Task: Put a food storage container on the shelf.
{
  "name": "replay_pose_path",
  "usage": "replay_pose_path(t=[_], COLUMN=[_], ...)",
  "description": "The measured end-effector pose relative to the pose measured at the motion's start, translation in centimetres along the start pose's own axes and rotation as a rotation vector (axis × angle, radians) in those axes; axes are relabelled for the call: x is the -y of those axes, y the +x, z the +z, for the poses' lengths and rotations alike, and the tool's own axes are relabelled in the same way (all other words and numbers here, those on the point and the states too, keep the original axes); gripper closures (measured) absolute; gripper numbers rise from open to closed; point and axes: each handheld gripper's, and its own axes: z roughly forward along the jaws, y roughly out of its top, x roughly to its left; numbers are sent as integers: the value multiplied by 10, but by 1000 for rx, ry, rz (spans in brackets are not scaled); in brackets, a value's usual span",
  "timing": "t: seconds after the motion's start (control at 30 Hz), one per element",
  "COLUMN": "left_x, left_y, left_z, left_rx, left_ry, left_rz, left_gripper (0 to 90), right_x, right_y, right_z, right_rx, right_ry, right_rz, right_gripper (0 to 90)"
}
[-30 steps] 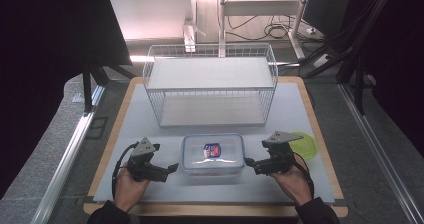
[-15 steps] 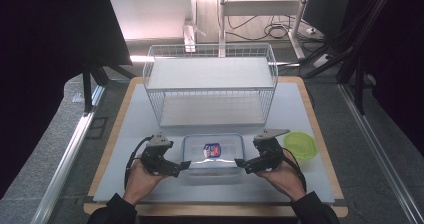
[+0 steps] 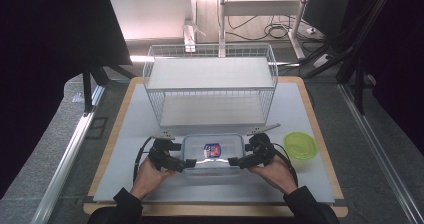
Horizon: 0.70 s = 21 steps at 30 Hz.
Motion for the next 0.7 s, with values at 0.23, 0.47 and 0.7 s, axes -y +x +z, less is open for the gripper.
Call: replay_pose_path(t=[0.23, 0.47, 0.7], left_x=[1, 14, 21], left_y=[-13, -22, -24], left_z=[0, -21, -28], left_rx=[-18, -37, -20], left_ry=[25, -65, -109], left_rz=[26, 22, -1], left_gripper=[2, 238, 365], right_x=[3, 7, 18], right_y=[-4, 2, -4], right_z=[-2, -24, -32], right_rx=[-50, -33, -107], right_ry=[2, -52, -67], right_rz=[34, 17, 69], right_gripper=[105, 362, 467])
